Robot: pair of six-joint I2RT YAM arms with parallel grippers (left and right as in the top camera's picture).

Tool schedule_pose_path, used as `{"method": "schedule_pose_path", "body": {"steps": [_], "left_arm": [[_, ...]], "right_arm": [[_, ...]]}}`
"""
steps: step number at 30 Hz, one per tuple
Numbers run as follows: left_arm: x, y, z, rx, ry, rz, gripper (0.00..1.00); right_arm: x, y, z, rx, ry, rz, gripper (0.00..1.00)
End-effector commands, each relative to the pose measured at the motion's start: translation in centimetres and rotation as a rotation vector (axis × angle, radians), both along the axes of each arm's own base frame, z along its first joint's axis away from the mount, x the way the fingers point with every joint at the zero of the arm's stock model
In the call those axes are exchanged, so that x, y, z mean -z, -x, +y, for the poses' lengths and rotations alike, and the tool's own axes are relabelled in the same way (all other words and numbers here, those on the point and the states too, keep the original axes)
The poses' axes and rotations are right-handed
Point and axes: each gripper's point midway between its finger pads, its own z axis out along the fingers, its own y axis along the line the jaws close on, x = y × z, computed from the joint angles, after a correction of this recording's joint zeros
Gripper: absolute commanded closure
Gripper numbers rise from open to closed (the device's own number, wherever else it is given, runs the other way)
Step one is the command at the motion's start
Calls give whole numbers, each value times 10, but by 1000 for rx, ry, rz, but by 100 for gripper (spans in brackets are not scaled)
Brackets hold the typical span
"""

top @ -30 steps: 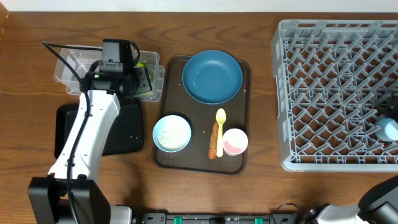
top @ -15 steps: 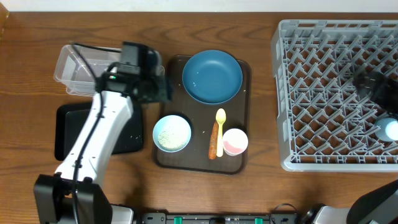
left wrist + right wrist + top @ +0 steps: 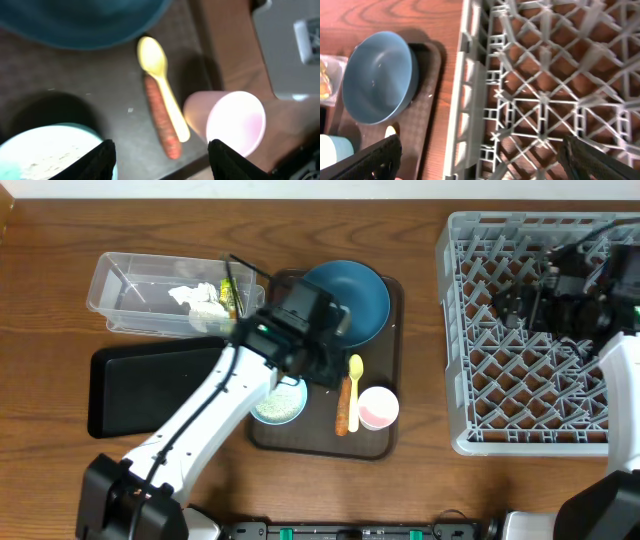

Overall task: Sort waste into correct bins and load items into the dishwasher rack
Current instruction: 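Reach the left gripper to the pink cup and grasp it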

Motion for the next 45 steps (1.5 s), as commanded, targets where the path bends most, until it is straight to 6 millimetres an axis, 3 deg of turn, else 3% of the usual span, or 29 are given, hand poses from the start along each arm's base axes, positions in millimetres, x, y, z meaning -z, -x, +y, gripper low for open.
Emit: {"method": "schedule_pose_path", "body": {"steps": [1, 7, 18, 22, 27, 30, 34, 36, 41, 45], "left_arm": [[15, 10, -13, 58, -21, 38, 38], [29, 24, -35, 130, -37, 57, 38], [65, 38, -45, 176, -97, 139, 40], [72, 37, -48, 180, -102, 145, 56], [72, 35, -49, 179, -96, 138, 89], [70, 35, -49, 175, -93, 135, 94], [54, 26, -45, 150, -65, 100, 94], [36, 13, -39, 110, -31, 63, 94], [-28, -35, -8, -33, 136, -70, 93], [-74, -85, 31, -257, 368, -118, 94]], "right_arm": [[-3, -4, 2, -12, 65, -12, 1], [-2, -4, 2, -10, 79, -9, 1], [-2, -4, 0, -3, 90, -6, 1], [-2, -4, 0, -3, 90, -6, 1], [-2, -4, 0, -3, 90, -6, 1], [-2, -4, 0, -3, 90, -6, 1], [-2, -4, 0, -4, 90, -7, 1], [-2, -5, 0, -4, 91, -12, 1], [-9, -12, 5, -25, 70, -58, 1], [-32, -18, 38, -208, -46, -190, 1]]}}
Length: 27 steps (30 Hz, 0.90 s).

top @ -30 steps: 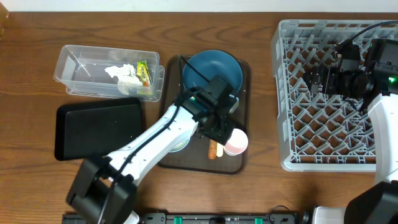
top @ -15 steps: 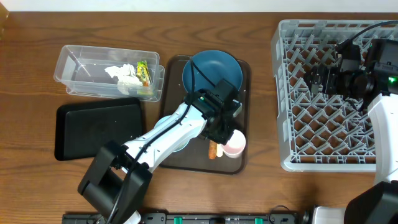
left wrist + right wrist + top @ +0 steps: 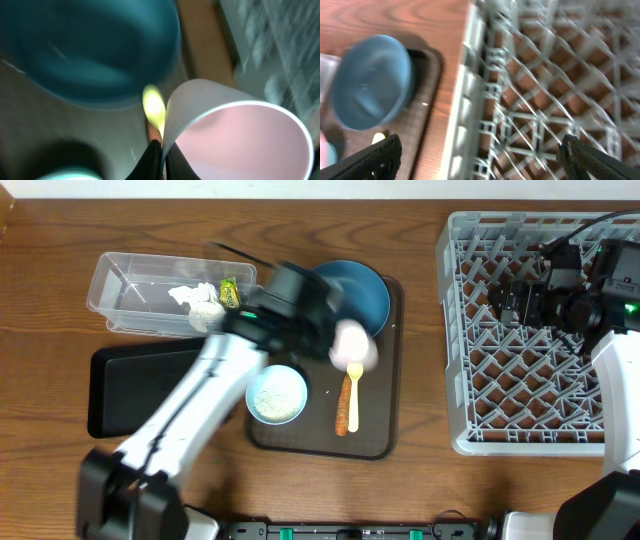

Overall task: Sort waste into correct bins and load items into the dishwasher rack
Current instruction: 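Reach the left gripper to the pink cup and grasp it, then lift the pink cup and hand it to the right gripper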

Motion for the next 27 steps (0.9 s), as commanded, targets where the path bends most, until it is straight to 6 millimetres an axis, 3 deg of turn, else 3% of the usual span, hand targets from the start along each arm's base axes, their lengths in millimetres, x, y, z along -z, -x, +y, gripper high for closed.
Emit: {"method": "schedule_pose_path", "body": {"steps": [1, 5, 9, 13, 18, 27], "left_arm": [[-50, -31, 25, -150, 261, 6, 94], [-84, -59, 46, -217, 572, 74, 94], [-108, -65, 46, -114, 782, 138, 94], [-99, -63, 35, -44, 825, 202, 94], [-86, -59, 21, -5, 831, 258, 94], [-109, -31, -1, 219, 898, 253, 93]], "right_arm": [[-29, -2, 41, -225, -114, -133, 1], [-52, 6, 80, -462, -174, -272, 1], [-69, 23, 123, -724, -209, -422, 1], [-88, 46, 166, -988, -257, -616, 9], [-88, 48, 199, -1097, -252, -687, 13], [-87, 51, 234, -1202, -249, -766, 13]]}}
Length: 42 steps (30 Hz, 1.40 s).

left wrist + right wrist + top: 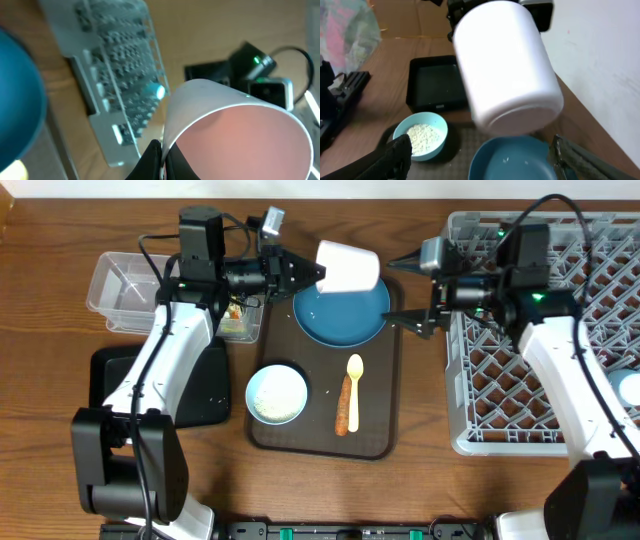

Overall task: Sort waste into correct bins and load items into the dishwasher rack
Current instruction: 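Lift the pink cup and hand it to the right gripper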

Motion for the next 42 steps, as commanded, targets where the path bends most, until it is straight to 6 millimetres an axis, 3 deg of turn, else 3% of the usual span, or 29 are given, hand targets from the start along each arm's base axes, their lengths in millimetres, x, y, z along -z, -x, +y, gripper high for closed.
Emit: {"method": "schedule_pose_path", "body": {"steps": [1, 13, 21, 42], "left_arm": [[-12, 16, -7, 96, 51, -5, 93], [-12, 18, -10, 103, 52, 7, 93], [-12, 18, -10, 102, 53, 19, 93], [-14, 22, -10, 119, 65, 41, 93]], "right_arm": [[-11, 6, 13, -63, -27, -65, 14], [-30, -1, 21, -70, -66, -144, 17], [-29, 1, 31, -74, -53, -154, 19], [-29, -2, 33, -66, -48, -171, 23]]}}
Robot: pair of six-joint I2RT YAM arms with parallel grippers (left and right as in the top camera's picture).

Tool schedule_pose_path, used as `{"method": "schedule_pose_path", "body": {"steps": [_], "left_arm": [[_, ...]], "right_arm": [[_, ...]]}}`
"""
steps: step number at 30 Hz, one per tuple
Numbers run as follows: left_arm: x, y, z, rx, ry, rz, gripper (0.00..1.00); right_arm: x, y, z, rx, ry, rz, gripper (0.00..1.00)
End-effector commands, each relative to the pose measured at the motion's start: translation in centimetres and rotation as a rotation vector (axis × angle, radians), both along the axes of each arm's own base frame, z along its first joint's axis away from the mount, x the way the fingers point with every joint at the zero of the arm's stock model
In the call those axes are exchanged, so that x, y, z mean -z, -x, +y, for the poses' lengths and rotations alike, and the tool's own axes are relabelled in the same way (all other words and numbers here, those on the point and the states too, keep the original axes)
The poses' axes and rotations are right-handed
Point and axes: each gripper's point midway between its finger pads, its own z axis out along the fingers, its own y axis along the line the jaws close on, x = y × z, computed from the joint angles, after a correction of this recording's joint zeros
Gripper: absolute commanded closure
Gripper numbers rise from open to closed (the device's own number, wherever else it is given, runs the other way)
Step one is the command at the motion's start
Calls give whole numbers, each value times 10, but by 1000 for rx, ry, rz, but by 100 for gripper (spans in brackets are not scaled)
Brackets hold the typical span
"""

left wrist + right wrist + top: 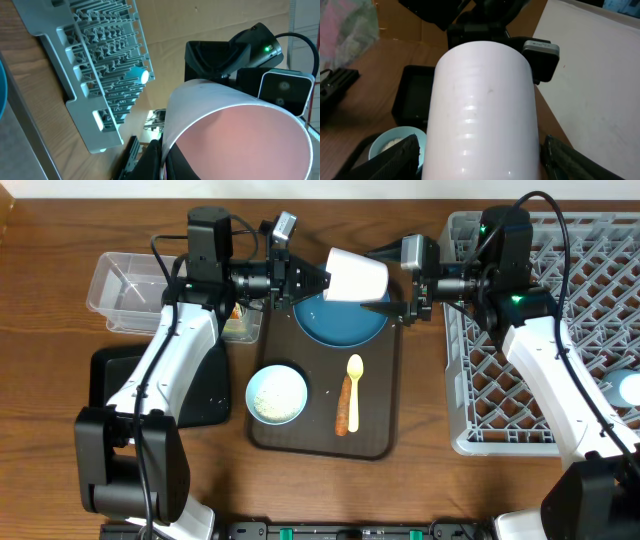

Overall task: Sort waste into correct bins and load items into the dishwasher rack
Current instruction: 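Lift the pink cup and hand it to the right gripper, then carry the pink cup right and lower it upside down into the rack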

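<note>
A white cup (356, 274) with a pink inside (240, 140) hangs sideways in the air above the blue bowl (340, 318). My left gripper (322, 279) is shut on the cup's rim, pinching the wall (161, 159). My right gripper (388, 277) is open, one finger on each side of the cup's body (485, 110), close to its walls; the fingers (395, 161) show at the bottom corners of the right wrist view. The grey dishwasher rack (560, 330) lies to the right.
On the brown tray (385, 442) sit a light blue bowl of white grains (277, 394), a yellow spoon (354, 380) and an orange sausage-like piece (343, 415). A clear bin (130, 292) with scraps and a black bin (130, 390) stand at the left.
The cup has shifted a little to the right. My right gripper, which was open just short of the cup's base, now has its fingers around the cup's body.
The cup first stood at the tray's front right, with my left gripper open over the tray and my right arm over the rack. Then the left gripper held the cup by its rim above the tray. Later the cup hung sideways over the blue bowl, facing the right gripper, which now straddles it.
</note>
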Motion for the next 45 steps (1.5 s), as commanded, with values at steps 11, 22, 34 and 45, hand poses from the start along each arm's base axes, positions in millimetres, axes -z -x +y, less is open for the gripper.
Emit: {"method": "schedule_pose_path", "body": {"steps": [11, 22, 34, 45], "left_arm": [[-9, 10, -3, 57, 32, -7, 93], [-12, 16, -17, 95, 36, -44, 93], [-9, 11, -17, 71, 20, -117, 72], [81, -48, 25, -338, -474, -145, 62]], "right_arm": [[-7, 0, 4, -12, -9, -22, 25], [-9, 3, 9, -24, -12, -34, 38], [-1, -15, 4, 97, 20, 71, 54], [19, -64, -28, 457, 70, 253, 57]]}}
